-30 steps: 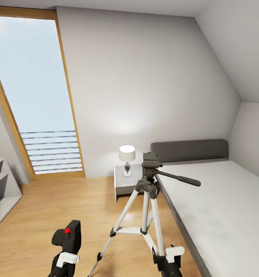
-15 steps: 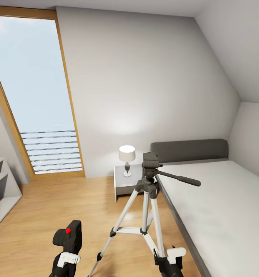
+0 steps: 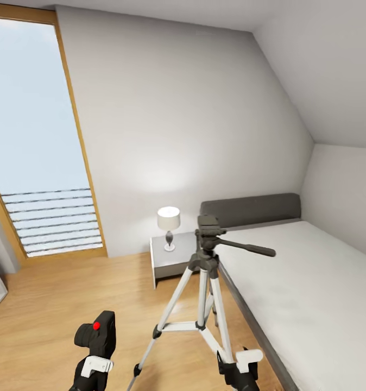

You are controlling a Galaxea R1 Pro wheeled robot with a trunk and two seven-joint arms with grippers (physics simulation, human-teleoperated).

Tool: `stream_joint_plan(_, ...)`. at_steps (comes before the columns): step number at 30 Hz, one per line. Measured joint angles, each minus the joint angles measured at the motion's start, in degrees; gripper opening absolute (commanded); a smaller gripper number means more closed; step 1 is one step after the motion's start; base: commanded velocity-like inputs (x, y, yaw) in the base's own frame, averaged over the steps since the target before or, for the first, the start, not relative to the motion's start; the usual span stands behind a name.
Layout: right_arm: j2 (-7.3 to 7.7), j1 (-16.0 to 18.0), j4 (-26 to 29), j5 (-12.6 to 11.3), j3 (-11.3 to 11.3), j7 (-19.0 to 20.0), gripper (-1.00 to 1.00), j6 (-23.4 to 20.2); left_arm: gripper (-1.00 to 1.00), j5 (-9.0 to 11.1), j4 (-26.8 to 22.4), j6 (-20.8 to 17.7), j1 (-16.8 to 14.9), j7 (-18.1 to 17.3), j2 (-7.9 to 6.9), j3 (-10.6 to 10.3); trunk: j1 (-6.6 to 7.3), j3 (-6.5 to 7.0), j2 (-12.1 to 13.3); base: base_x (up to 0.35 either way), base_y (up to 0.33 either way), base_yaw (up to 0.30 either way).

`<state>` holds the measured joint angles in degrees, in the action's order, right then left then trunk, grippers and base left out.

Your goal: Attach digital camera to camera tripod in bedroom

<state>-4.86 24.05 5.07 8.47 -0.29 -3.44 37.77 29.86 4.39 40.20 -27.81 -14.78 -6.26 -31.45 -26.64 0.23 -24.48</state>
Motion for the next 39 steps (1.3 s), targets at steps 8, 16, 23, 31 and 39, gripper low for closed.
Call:
stream_joint_plan(8,-0.06,0.0,0.0,0.0,0.0,-0.1,1.00,-0.1,-1.00,0.0,0.0,0.0,0.0,0.0,-0.02,0.0,0.00,0.04,0.0,0.055,0.183,-0.015)
stream_joint_plan(16,-0.05,0.0,0.0,-0.2,-0.3,-0.1,1.00,-0.1,-1.00,0.0,0.0,0.0,0.0,0.0,0.00,0.0,0.00,0.04,0.0,0.009,0.245,0.000)
stream_joint_plan(23,-0.06,0.0,0.0,0.0,0.0,0.0,1.00,-0.1,-1.00,0.0,0.0,0.0,0.0,0.0,-0.01,0.0,0.02,0.04,0.0,0.119,-0.011,0.000)
stream_joint_plan(31,-0.06,0.0,0.0,0.0,0.0,0.0,1.00,-0.1,-1.00,0.0,0.0,0.0,0.0,0.0,-0.01,0.0,0.00,0.04,0.0,0.079,-0.046,0.000)
stream_joint_plan(39,-0.06,0.0,0.0,0.0,0.0,-0.1,1.00,-0.1,-1.00,0.0,0.0,0.0,0.0,0.0,-0.01,0.0,0.00,0.04,0.0,0.002,-0.001,0.000)
